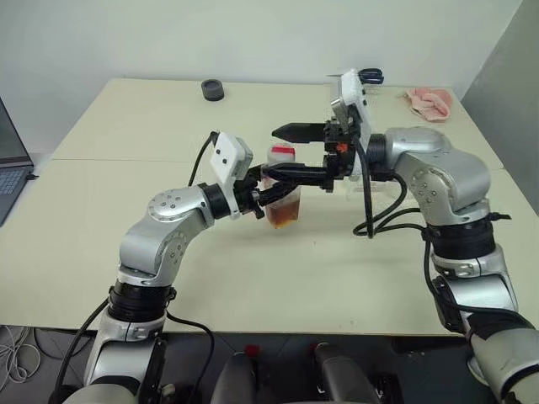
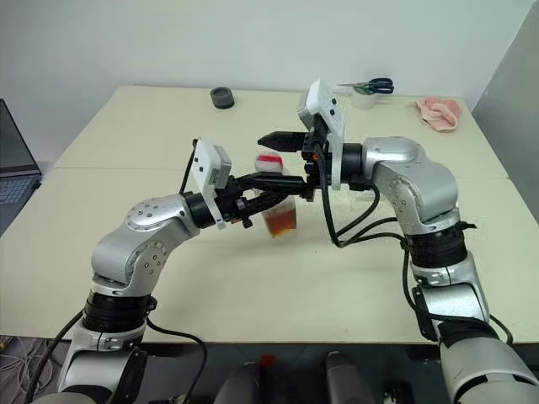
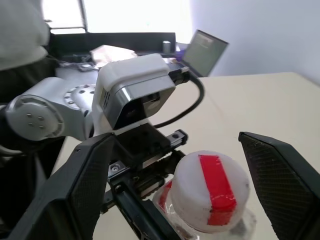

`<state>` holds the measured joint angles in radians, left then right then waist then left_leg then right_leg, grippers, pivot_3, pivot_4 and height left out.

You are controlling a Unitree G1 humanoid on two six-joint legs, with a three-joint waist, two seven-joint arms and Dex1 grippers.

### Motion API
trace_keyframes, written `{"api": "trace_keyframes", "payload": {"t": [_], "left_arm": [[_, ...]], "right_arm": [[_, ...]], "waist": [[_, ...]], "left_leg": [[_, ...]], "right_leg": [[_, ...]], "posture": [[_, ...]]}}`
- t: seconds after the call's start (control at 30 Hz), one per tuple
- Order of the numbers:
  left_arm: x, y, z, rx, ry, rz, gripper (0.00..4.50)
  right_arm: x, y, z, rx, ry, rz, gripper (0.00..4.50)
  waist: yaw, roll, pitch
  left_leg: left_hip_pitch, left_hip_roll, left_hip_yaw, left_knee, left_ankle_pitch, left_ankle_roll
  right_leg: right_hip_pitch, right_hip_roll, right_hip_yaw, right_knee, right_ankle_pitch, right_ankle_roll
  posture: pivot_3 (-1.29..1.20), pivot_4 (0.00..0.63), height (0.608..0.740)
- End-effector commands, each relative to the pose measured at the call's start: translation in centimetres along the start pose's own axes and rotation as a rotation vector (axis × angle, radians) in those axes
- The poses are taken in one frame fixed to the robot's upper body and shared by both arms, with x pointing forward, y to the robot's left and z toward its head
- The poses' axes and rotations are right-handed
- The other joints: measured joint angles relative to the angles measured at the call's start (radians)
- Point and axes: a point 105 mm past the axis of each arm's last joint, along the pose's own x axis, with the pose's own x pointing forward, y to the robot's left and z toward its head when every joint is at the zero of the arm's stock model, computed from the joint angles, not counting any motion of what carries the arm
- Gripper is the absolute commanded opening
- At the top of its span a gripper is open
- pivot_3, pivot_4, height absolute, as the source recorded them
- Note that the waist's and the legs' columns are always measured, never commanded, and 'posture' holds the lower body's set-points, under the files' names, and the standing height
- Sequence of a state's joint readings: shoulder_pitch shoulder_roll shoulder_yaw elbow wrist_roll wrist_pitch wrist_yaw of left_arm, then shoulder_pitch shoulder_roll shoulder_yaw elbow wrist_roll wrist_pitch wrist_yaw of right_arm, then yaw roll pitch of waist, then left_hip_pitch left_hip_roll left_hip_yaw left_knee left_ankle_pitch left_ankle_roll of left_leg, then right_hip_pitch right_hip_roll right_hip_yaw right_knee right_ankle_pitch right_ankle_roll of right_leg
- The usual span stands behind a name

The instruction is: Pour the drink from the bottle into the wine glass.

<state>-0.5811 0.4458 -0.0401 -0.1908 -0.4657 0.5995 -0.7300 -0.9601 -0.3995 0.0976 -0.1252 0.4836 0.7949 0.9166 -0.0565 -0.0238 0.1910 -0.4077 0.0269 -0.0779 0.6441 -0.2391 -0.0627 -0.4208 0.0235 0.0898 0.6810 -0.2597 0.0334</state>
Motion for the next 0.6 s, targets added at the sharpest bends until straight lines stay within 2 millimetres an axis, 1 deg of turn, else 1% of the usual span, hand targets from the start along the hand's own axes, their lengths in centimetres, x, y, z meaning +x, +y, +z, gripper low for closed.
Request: {"api": "trace_keyframes", "payload": {"t": [0.03, 0.2, 0.33, 0.47, 0.53, 0.6], "left_arm": [[0.3, -0.4, 1.4, 0.059, -0.045, -0.014, 1.9], [0.9, -0.7, 1.4, 0.083, -0.046, -0.025, 1.9], [1.1, -0.8, 1.7, 0.089, -0.06, -0.028, 1.9], [0.8, -0.6, 1.7, 0.088, -0.065, -0.012, 1.9], [0.8, -0.6, 1.7, 0.09, -0.063, -0.008, 1.9], [0.7, -0.6, 1.7, 0.09, -0.063, -0.005, 1.9]], "right_arm": [[-0.4, -0.8, 0.6, 0.007, -0.016, -0.175, 4.26], [-0.3, -0.6, -0.3, 0.088, -0.02, -0.237, 4.26], [0.1, -0.3, -0.9, 0.127, -0.011, -0.23, 4.26], [0.2, -0.8, -1.2, 0.16, -0.013, -0.258, 4.26], [0.2, -0.9, -1.3, 0.166, -0.017, -0.259, 3.87], [0.3, -0.8, -1.0, 0.166, -0.031, -0.253, 3.3]], "waist": [[-0.001, 0.0, 0.0], [0.0, 0.0, 0.0], [-0.001, 0.0, 0.0], [-0.001, 0.0, 0.0], [-0.001, 0.0, 0.0], [-0.001, 0.0, 0.0]], "left_leg": [[0.0, 0.0, 0.0, 0.0, 0.0, 0.0], [0.0, 0.0, 0.0, 0.0, 0.0, 0.0], [0.0, 0.0, 0.0, 0.0, 0.0, 0.0], [0.0, 0.0, 0.001, 0.0, 0.0, 0.0], [0.0, 0.0, 0.001, 0.0, 0.0, 0.0], [0.0, 0.0, 0.001, 0.0, 0.0, 0.0]], "right_leg": [[0.0, 0.0, 0.0, 0.0, 0.0, 0.0], [0.0, 0.0, 0.0, 0.0, 0.0, 0.0], [0.0, 0.0, 0.001, 0.0, 0.0, 0.0], [0.0, 0.0, 0.001, 0.0, 0.0, 0.0], [0.0, 0.0, 0.001, 0.0, 0.0, 0.0], [0.0, 0.0, 0.001, 0.0, 0.0, 0.0]], "posture": [[0.0, 0.15, 0.74], [0.0, 0.15, 0.74], [0.0, 0.15, 0.74], [0.0, 0.15, 0.74], [0.0, 0.15, 0.74], [0.0, 0.15, 0.74]]}}
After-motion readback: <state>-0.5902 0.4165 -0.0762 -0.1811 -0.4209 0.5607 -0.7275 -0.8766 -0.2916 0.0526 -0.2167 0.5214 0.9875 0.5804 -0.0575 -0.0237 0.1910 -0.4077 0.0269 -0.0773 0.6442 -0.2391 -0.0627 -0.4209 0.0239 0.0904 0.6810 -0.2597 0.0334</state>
